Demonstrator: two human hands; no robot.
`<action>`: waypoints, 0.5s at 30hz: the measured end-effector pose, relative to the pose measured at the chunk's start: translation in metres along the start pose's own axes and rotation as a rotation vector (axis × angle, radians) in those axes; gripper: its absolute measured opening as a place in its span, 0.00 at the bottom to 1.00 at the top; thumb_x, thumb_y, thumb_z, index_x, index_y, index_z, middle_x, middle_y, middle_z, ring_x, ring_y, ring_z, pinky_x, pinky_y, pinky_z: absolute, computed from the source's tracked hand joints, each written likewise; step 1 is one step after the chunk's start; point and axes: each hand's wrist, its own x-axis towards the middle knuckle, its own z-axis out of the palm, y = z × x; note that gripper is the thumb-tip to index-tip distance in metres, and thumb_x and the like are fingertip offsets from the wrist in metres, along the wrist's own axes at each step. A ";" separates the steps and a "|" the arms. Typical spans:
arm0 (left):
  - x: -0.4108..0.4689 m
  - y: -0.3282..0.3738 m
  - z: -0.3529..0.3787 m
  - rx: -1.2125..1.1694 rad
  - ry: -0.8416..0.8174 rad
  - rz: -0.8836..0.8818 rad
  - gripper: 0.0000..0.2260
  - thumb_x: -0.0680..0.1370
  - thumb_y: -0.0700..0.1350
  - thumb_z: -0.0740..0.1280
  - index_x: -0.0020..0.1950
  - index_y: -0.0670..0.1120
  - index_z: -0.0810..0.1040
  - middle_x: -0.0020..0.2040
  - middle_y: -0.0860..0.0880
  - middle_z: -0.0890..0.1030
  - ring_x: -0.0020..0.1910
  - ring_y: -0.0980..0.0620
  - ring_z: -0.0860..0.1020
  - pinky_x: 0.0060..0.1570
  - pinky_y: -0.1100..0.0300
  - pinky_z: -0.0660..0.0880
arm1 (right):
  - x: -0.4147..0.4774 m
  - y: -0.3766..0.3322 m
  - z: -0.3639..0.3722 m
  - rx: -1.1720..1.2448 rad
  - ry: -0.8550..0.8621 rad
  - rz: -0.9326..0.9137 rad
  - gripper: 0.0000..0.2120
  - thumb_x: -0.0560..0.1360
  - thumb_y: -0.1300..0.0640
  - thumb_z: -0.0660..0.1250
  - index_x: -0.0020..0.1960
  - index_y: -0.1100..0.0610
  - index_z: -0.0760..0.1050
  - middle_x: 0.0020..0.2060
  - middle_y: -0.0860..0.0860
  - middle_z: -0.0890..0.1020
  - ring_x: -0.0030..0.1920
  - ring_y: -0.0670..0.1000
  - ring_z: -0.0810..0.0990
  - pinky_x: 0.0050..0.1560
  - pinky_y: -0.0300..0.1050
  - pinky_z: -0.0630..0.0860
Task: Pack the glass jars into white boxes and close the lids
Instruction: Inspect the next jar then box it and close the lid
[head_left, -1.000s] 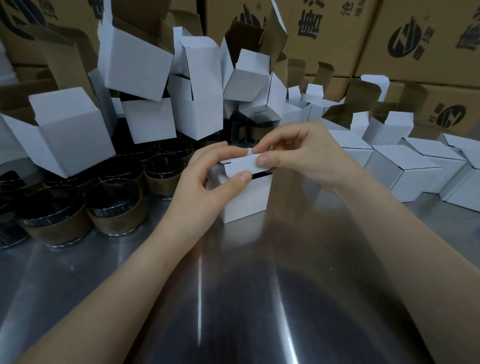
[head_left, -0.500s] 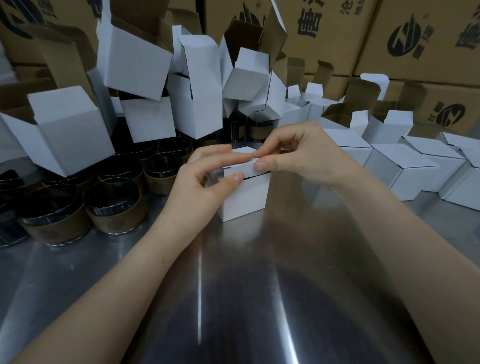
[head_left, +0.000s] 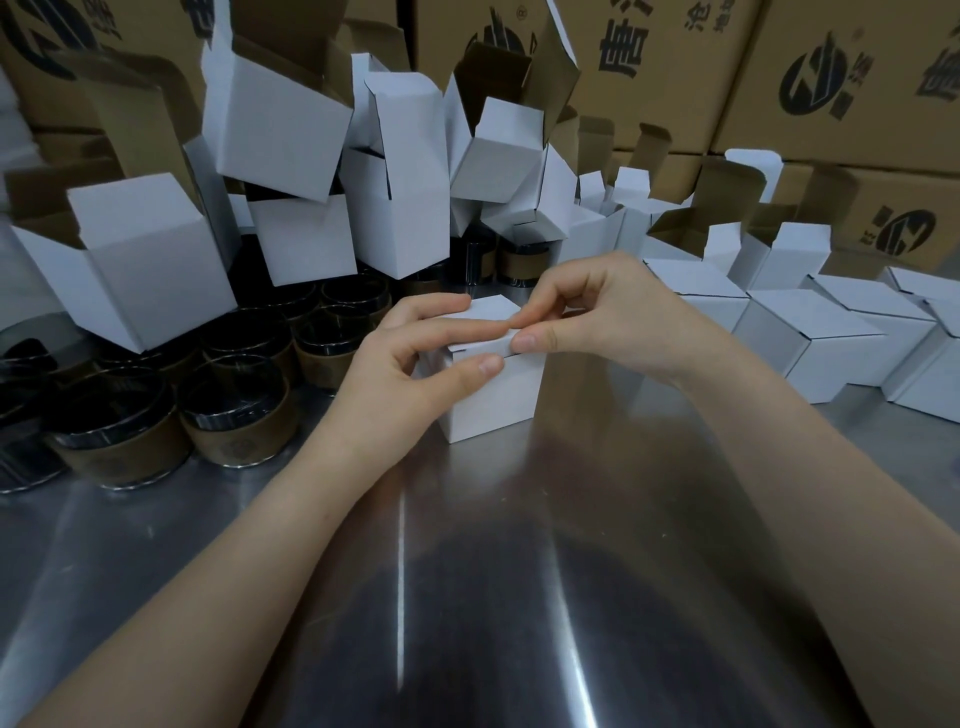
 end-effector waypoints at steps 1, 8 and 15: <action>0.000 0.001 -0.001 0.007 -0.002 -0.004 0.12 0.68 0.51 0.74 0.49 0.64 0.83 0.63 0.57 0.75 0.66 0.61 0.71 0.69 0.47 0.69 | 0.000 0.000 0.000 0.000 0.000 0.004 0.05 0.65 0.47 0.76 0.39 0.46 0.84 0.37 0.50 0.83 0.40 0.52 0.79 0.39 0.36 0.76; 0.000 0.000 -0.002 0.076 -0.006 -0.006 0.17 0.70 0.40 0.76 0.50 0.61 0.82 0.64 0.55 0.74 0.67 0.58 0.70 0.68 0.48 0.69 | 0.000 0.002 0.000 0.009 -0.027 0.030 0.02 0.69 0.53 0.77 0.41 0.48 0.85 0.38 0.51 0.84 0.42 0.53 0.81 0.43 0.42 0.79; -0.001 -0.001 -0.002 0.071 -0.004 -0.011 0.15 0.71 0.39 0.75 0.48 0.60 0.83 0.64 0.55 0.74 0.67 0.58 0.71 0.67 0.47 0.70 | -0.001 0.003 -0.002 0.024 -0.070 0.050 0.01 0.72 0.55 0.76 0.43 0.50 0.85 0.39 0.51 0.84 0.41 0.48 0.81 0.45 0.40 0.80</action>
